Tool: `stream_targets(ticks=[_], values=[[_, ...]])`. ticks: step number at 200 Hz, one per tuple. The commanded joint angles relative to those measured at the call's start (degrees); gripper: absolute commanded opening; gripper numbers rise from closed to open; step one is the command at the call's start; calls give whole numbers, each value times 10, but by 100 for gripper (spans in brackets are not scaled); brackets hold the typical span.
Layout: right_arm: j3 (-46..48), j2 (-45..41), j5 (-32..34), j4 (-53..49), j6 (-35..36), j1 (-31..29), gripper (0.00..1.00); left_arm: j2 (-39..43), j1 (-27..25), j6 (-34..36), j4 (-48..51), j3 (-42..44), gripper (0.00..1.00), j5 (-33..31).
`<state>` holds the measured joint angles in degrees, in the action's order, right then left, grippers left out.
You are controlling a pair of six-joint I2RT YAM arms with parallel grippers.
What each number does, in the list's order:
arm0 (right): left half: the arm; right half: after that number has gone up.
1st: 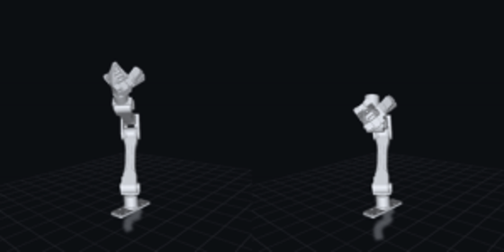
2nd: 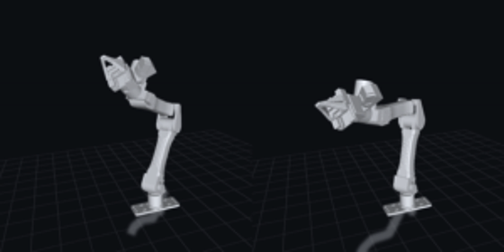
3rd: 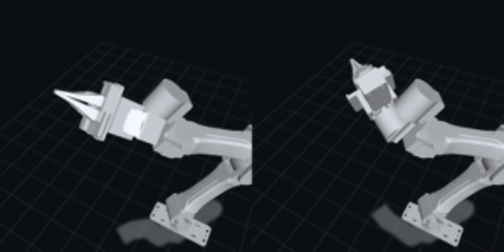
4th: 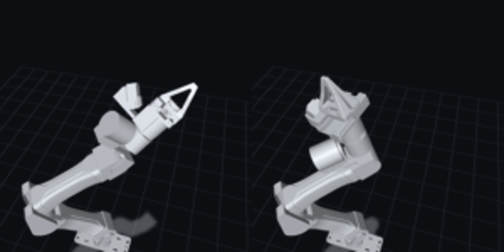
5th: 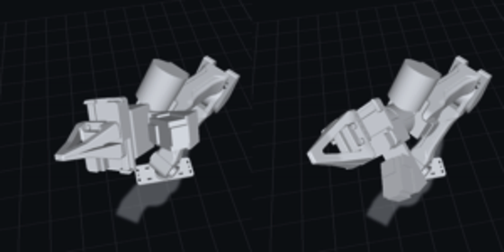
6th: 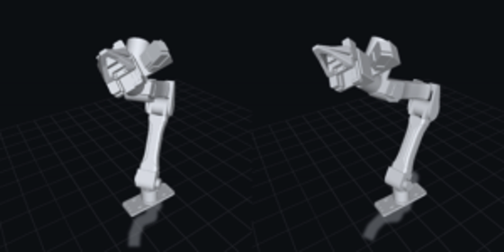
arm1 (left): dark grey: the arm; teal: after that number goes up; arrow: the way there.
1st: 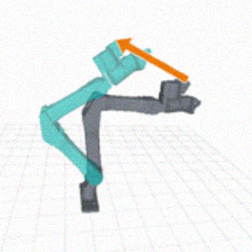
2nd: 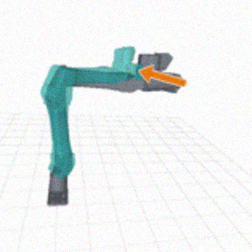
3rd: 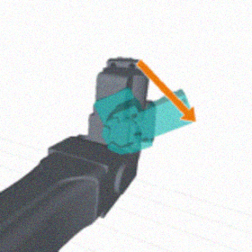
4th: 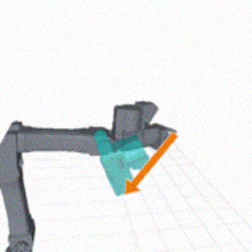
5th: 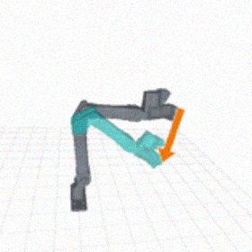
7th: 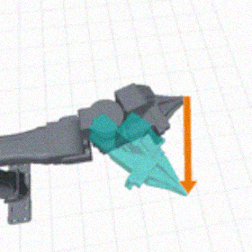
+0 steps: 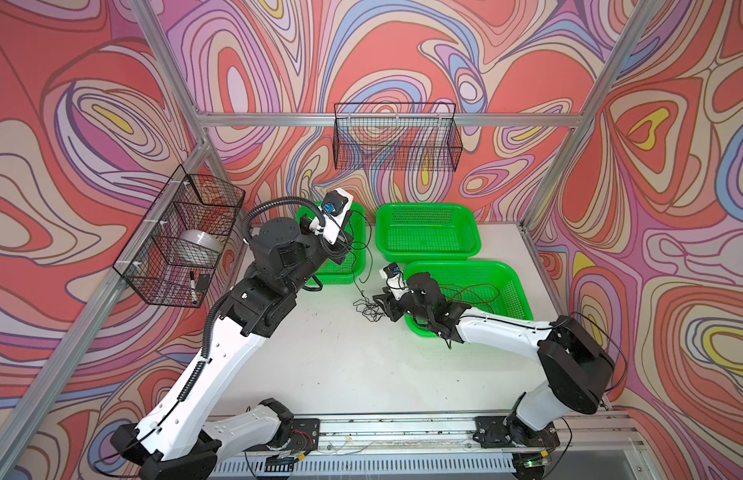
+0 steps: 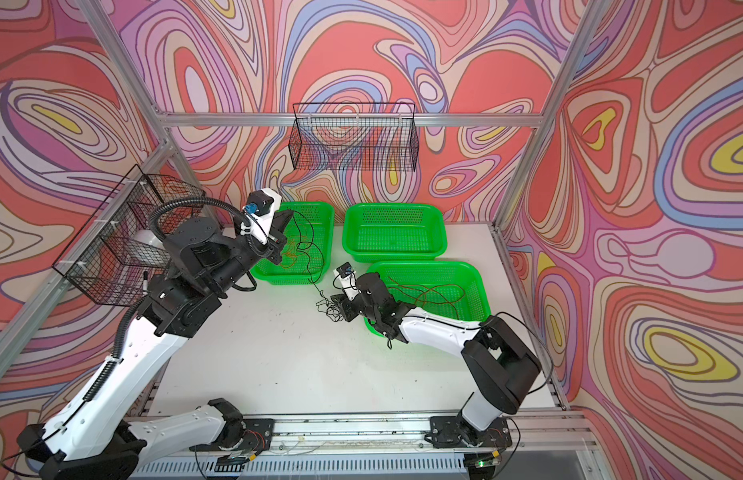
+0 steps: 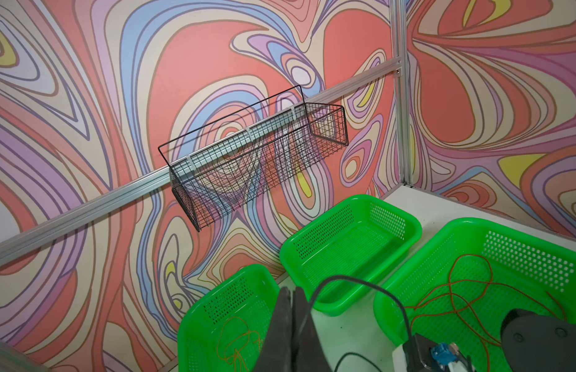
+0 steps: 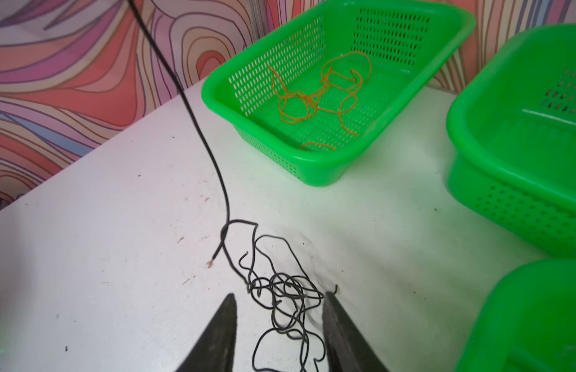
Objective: Untangle the cables
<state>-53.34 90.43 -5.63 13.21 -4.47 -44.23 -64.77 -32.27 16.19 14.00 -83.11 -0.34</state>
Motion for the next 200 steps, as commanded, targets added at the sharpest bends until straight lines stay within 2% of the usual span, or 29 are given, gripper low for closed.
stream_targets(ticks=[1, 62, 100, 125, 146, 163, 179, 184, 200], values=[[-6, -6, -23, 27, 35, 1, 48, 15, 2, -14, 4, 2, 0, 22], [-65, 55, -92, 30, 40, 0, 50, 12, 2, -22, 0, 4, 0, 34], [-95, 97, -149, 27, 19, 1, 49, 8, 2, -24, -5, 5, 0, 37], [-121, 133, -104, -3, 0, -1, 46, 7, 2, -25, -9, 4, 0, 38], [-127, 150, -82, -7, -12, 0, 37, 9, 2, -26, -13, 9, 0, 32], [-131, 156, -55, -20, -21, 0, 15, 13, 2, -26, -15, 17, 0, 25], [-125, 147, -21, -33, -16, -1, 3, 22, 5, -30, -19, 35, 0, 23], [-120, 140, -9, -34, -15, 0, 0, 25, 8, -35, -22, 42, 0, 23], [-102, 116, 24, -39, -8, 2, 0, 41, 27, -56, -41, 77, 0, 32]])
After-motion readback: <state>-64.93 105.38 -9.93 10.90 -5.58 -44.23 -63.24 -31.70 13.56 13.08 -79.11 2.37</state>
